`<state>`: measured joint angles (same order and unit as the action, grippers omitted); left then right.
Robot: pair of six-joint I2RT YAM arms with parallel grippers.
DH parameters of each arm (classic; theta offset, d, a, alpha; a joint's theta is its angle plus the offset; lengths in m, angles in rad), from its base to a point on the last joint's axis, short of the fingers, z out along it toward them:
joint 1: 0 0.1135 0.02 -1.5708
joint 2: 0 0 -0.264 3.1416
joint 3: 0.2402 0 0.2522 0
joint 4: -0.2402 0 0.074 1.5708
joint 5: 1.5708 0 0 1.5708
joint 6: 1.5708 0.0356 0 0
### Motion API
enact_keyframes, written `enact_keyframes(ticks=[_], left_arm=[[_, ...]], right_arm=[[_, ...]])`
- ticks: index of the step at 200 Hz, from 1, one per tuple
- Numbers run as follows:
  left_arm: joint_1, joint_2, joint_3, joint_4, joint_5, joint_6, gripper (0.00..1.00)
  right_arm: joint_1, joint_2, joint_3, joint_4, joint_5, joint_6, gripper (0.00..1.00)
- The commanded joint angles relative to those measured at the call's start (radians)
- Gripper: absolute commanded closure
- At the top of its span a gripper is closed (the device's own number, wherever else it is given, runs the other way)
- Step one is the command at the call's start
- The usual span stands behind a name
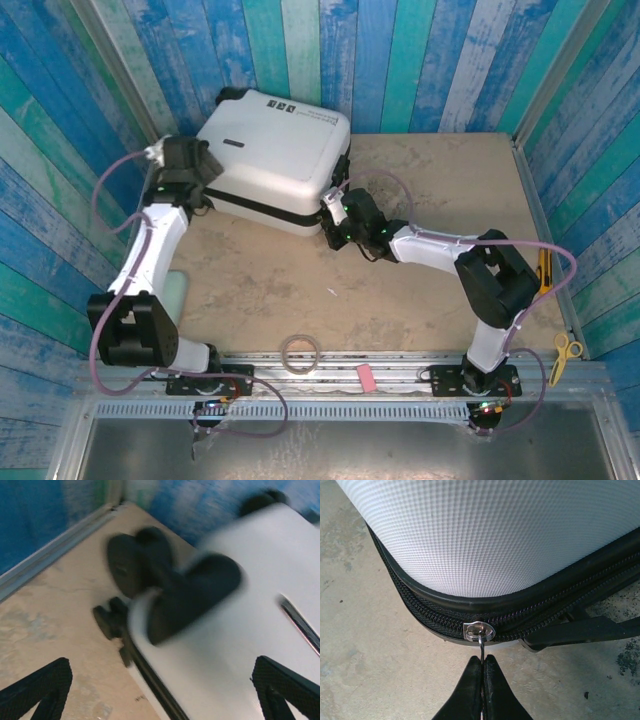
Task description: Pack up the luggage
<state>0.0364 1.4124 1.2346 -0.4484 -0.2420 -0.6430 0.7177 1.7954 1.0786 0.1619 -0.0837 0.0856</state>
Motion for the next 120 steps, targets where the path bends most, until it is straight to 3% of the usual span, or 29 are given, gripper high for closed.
enact_keyframes(ticks=[1, 21, 54, 63, 120], left_arm=[[0.123, -0.016, -0.005, -0.041, 0.154, -0.176, 0.07], [0.189, 0.044, 0.033, -0.029, 0.278, -0.206, 0.07], [0.2, 0.209, 0.2, -0.123, 0.399, -0.217, 0.0], [0.201, 0.246, 0.227, -0.139, 0.436, -0.223, 0.02], [0.196, 0.326, 0.263, -0.161, 0.472, -0.242, 0.15]], right_arm=[[-0.013, -0.04, -0.024, 0.021, 0.028, -0.014, 1.0], [-0.013, -0.045, -0.032, 0.018, 0.007, -0.032, 1.0], [-0.013, -0.051, -0.045, 0.013, 0.002, -0.056, 1.0], [-0.013, -0.054, -0.047, 0.011, 0.002, -0.062, 1.0], [-0.015, -0.058, -0.066, 0.011, 0.001, -0.097, 1.0]])
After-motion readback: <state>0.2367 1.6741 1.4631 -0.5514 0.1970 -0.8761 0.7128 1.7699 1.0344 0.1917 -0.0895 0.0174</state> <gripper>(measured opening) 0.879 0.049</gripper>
